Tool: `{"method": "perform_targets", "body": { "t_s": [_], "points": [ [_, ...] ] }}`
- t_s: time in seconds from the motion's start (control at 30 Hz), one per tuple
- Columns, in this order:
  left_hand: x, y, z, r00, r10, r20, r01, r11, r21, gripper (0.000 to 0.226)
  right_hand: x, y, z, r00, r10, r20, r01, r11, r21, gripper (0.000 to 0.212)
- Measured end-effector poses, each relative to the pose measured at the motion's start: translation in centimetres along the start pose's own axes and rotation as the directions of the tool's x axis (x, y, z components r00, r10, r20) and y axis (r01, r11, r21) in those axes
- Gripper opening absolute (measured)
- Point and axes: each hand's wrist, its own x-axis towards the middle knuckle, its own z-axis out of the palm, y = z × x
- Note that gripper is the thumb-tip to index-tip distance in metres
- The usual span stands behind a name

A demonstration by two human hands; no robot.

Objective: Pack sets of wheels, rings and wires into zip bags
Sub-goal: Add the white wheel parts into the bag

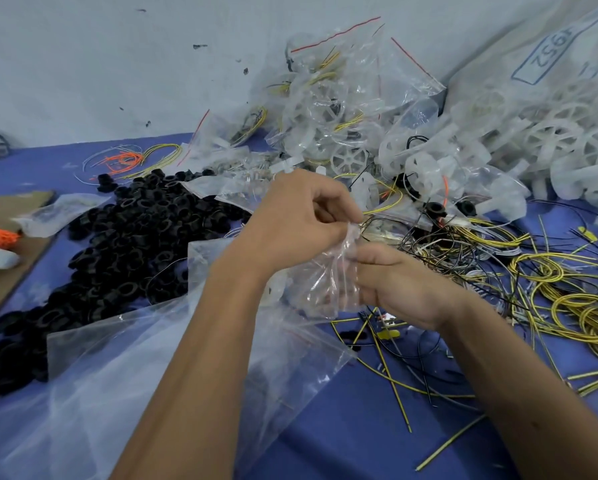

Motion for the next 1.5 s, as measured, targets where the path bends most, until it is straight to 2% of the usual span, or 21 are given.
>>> {"method": "perform_targets", "body": {
  "t_s": [0.07,0.17,0.23,0.27,0.33,0.37,0.4,0.5,0.6,0.67,0.7,0.8,0.87,0.93,1.0,1.13,1.2,1.27,1.33,1.4,1.5],
  "points": [
    [0.1,0.4,0.4,0.999,0.018,0.043,-0.016,0.998,-0.057,0.027,-0.2,0.1,0.1,1.0,0.02,0.002,-0.019,0.999,-0.043,0.02],
    [0.3,1.5,1.3,0.994,0.067,0.089,-0.053,0.987,-0.152,0.023,-0.7,-0.5,0.4,0.998,0.016,0.065,-0.011,0.997,-0.073,0.034],
    [0.3,2.2,2.0,0.988,0.107,0.113,-0.079,0.971,-0.225,0.025,-1.0,-1.1,0.6,1.0,-0.008,0.015,0.012,0.964,-0.264,0.032],
    [0.3,2.5,2.4,0.984,0.127,0.125,-0.093,0.963,-0.254,0.025,-1.0,-1.2,0.6,1.0,-0.03,-0.007,0.025,0.912,-0.41,0.033],
    [0.3,2.9,3.1,0.979,0.149,0.139,-0.103,0.951,-0.293,0.023,-1.0,-1.2,0.1,0.998,0.002,-0.062,-0.047,0.689,-0.724,0.035],
    [0.4,2.9,3.4,0.978,0.151,0.141,-0.103,0.948,-0.301,0.02,-1.2,-1.4,0.2,0.993,-0.013,-0.119,-0.086,0.614,-0.785,0.037],
    [0.4,3.0,3.6,0.978,0.151,0.144,-0.102,0.948,-0.302,0.018,-1.3,-1.8,0.5,0.989,-0.018,-0.15,-0.11,0.595,-0.796,0.041],
    [0.3,2.7,3.7,0.978,0.131,0.164,-0.086,0.963,-0.256,0.015,-1.5,-1.6,0.4,0.987,0.088,-0.132,-0.154,0.738,-0.657,0.063],
    [0.3,2.3,3.2,0.979,0.107,0.175,-0.075,0.981,-0.182,0.016,-1.9,-2.3,1.1,0.991,0.135,0.005,-0.103,0.783,-0.613,0.045],
    [0.4,2.0,2.5,0.987,0.075,0.145,-0.053,0.987,-0.149,0.018,-1.4,-2.4,1.9,1.0,0.0,0.012,0.007,0.826,-0.564,0.028],
    [0.4,1.7,2.0,0.992,0.055,0.115,-0.038,0.989,-0.142,0.02,-0.9,-1.7,1.6,0.992,-0.102,-0.07,0.044,0.819,-0.572,0.024],
    [0.4,0.7,0.5,1.0,0.011,0.026,-0.007,0.99,-0.142,0.018,-0.4,-0.4,0.7,0.912,-0.299,-0.282,0.003,0.691,-0.723,0.026],
    [0.2,-0.4,-0.4,0.998,-0.05,-0.034,0.046,0.992,-0.114,0.009,-0.2,0.2,0.5,0.932,-0.22,-0.287,-0.046,0.715,-0.698,0.027],
    [0.1,-1.7,-1.0,0.982,-0.141,-0.123,0.138,0.99,-0.037,0.005,-0.1,-0.3,0.9,0.983,0.0,-0.182,-0.097,0.846,-0.525,0.02],
    [0.0,-3.1,-1.6,0.949,-0.245,-0.2,0.263,0.962,0.067,0.008,0.0,0.0,0.8,0.996,0.067,-0.06,-0.084,0.925,-0.369,0.039],
    [-1.1,-5.6,-3.2,0.829,-0.555,-0.068,0.559,0.821,0.116,0.017,0.0,-0.1,1.3,0.983,0.088,0.161,0.013,0.842,-0.539,0.026],
    [-2.0,-6.5,-4.4,0.731,-0.682,0.004,0.664,0.713,0.224,0.022,0.0,-0.1,1.5,0.99,0.029,0.135,0.05,0.836,-0.546,0.024],
    [-2.9,-6.9,-5.6,0.647,-0.762,0.0,0.724,0.615,0.313,0.027,0.1,-0.2,1.4,0.998,-0.066,0.023,0.068,0.829,-0.556,0.028],
    [-3.5,-7.3,-6.5,0.596,-0.802,-0.035,0.779,0.567,0.268,0.027,0.4,0.1,1.1,0.993,-0.106,-0.047,0.057,0.797,-0.601,0.012],
    [-3.5,-7.7,-6.9,0.619,-0.778,-0.109,0.778,0.588,0.221,0.026,0.5,0.5,1.2,0.995,-0.092,-0.049,0.043,0.79,-0.611,0.002],
    [-2.9,-8.2,-6.6,0.72,-0.603,-0.343,0.693,0.656,0.3,0.019,0.8,1.2,1.7,0.995,-0.083,-0.049,0.026,0.728,-0.686,0.007]
  ]
}}
